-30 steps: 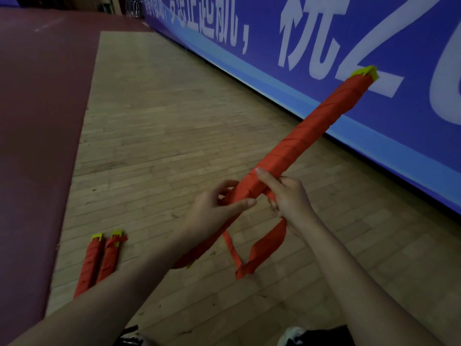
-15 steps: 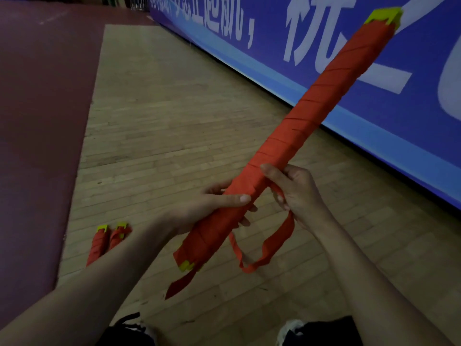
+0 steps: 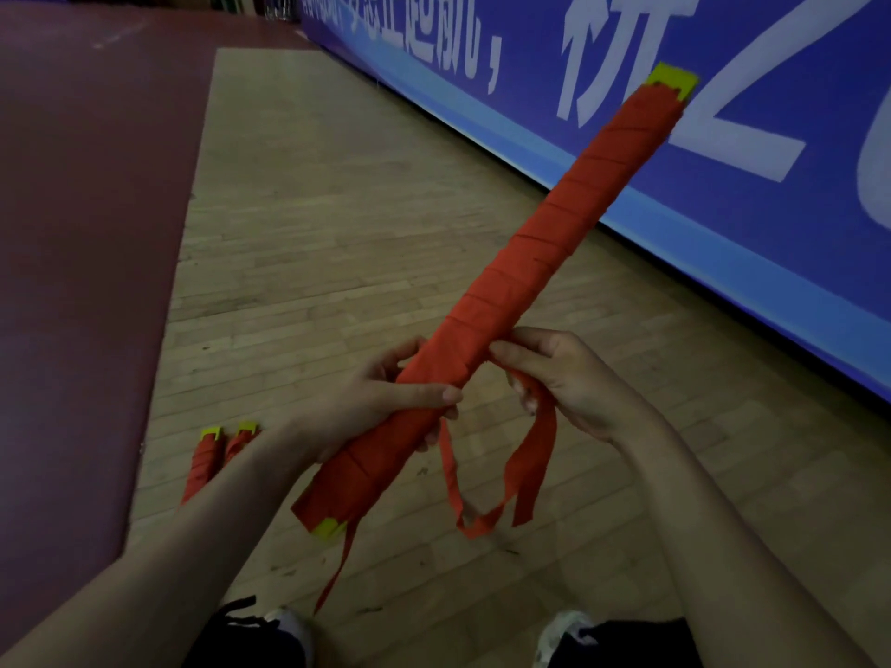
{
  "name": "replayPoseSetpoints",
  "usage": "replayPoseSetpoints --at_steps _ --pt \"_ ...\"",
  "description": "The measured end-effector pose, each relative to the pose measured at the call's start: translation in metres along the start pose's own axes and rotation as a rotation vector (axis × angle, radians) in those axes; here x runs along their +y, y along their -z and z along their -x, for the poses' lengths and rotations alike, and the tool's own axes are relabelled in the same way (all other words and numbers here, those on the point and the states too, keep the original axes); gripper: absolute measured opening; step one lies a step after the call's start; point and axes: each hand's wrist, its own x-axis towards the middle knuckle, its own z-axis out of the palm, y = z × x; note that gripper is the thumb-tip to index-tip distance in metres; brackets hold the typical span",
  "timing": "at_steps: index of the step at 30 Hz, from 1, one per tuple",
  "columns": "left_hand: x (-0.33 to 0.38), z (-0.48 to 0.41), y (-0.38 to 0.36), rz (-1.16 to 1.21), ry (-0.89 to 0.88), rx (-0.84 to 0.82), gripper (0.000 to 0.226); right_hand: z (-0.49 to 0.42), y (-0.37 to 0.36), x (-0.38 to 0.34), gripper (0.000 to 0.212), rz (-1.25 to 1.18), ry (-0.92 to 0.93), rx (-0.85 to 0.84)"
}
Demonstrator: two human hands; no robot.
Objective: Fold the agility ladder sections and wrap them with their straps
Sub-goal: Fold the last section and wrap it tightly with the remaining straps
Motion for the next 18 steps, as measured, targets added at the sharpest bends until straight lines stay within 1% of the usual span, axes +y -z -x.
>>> replayPoseSetpoints --at_steps 4,6,8,11,15,18 --pt "0.002 -0.002 0.006 -0.025 -0.038 0.05 0.034 -0.002 0.006 -0.001 0.022 -0.007 -0.058 -0.06" --pt "0.003 -0.005 0.006 -0.046 -0.066 0.073 0.034 -0.004 0.006 -0.003 0.014 0.024 -0.063 -0.033" --pt "0.005 -0.007 0.004 -0.053 -0.083 0.095 0.031 -0.006 0.004 -0.004 0.009 0.047 -0.039 0.003" --pt "0.007 -0.007 0.004 -0.075 -0.085 0.112 0.034 -0.006 0.0 -0.005 0.016 0.042 -0.017 0.068" --pt "0.011 -0.01 0.008 -0.121 -0.116 0.139 0.034 -0.01 -0.003 -0.001 0.022 0.103 0.021 0.199" --pt "0.011 -0.012 0.006 -0.139 -0.13 0.174 0.038 -0.013 -0.005 -0.002 0.03 0.128 0.037 0.221"
